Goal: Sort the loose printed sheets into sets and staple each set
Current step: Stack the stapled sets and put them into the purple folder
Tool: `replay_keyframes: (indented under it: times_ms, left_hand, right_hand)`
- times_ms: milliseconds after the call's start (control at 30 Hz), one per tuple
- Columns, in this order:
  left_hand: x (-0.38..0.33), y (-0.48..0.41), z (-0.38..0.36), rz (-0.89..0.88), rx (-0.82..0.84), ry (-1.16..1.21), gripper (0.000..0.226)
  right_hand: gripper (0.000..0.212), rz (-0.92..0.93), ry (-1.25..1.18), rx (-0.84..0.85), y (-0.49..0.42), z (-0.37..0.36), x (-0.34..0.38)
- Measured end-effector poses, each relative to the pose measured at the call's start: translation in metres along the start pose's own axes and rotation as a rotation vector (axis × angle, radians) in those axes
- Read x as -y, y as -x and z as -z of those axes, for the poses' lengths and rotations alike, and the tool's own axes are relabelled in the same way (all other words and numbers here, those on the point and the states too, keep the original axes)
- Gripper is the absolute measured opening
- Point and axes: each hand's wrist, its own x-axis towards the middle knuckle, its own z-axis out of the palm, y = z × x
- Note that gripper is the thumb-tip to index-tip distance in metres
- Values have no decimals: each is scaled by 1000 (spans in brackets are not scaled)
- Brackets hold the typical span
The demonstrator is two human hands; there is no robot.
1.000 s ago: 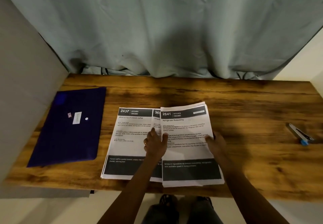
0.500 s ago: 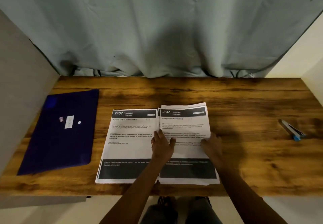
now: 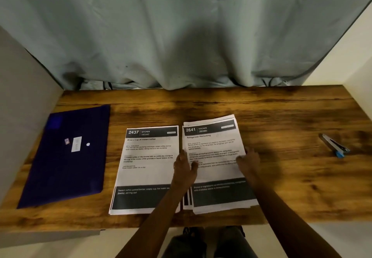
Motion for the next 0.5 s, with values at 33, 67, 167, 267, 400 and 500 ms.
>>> replay_keyframes:
  times_ms: [33,67,167,267,400,500]
  left_hand:
    - [3,0,6,1,-50,3,48]
    - [9,-1,13,8,-116,4,46]
    - [26,0,40,54,-316,-11,52]
    - [40,0,62,-5,-425,47,44]
    - [61,-4,83,-18,-531,-26,37]
    - [81,-6,101,192,-562,-188,52]
  right_hand:
    - [46,-1,95,-13,0,0,0]
    - [51,18,201,-42,3,0,0]
    - [60,259,322,-108,19,-8,10]
    - [67,484,316,29,37,-28,22]
    - [81,607,369,274,56,-52,35]
    - [95,616,495,356,63,-65,38]
